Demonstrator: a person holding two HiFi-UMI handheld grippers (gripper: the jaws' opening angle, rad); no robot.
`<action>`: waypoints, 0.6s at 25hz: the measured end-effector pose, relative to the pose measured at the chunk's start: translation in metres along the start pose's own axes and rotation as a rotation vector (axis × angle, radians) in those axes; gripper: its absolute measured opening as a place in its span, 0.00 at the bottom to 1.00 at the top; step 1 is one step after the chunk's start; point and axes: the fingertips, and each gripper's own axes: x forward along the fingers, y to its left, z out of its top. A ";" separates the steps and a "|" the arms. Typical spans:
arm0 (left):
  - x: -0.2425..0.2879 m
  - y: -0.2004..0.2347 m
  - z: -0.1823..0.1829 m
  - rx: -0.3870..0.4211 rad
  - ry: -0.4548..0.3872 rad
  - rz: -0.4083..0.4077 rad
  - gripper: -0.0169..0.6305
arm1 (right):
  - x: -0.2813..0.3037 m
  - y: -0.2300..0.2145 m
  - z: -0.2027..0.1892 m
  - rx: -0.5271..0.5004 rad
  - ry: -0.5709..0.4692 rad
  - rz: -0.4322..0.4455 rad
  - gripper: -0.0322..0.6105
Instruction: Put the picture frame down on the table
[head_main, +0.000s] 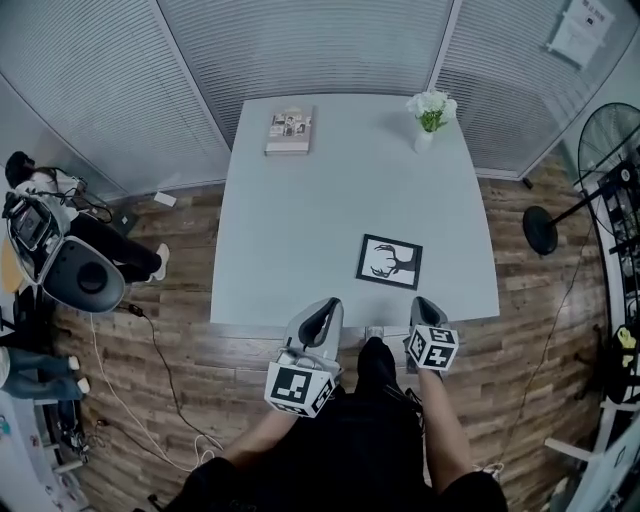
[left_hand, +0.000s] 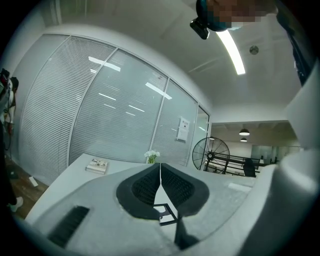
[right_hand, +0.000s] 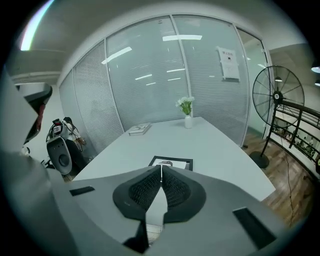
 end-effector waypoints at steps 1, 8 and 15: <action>-0.006 -0.002 0.000 0.002 -0.001 -0.006 0.06 | -0.011 0.006 0.002 0.000 -0.018 0.000 0.08; -0.035 -0.013 0.002 0.005 -0.012 -0.008 0.06 | -0.087 0.037 0.039 -0.029 -0.187 0.011 0.08; -0.034 -0.022 0.004 0.014 -0.014 0.025 0.06 | -0.154 0.066 0.079 -0.099 -0.344 0.068 0.08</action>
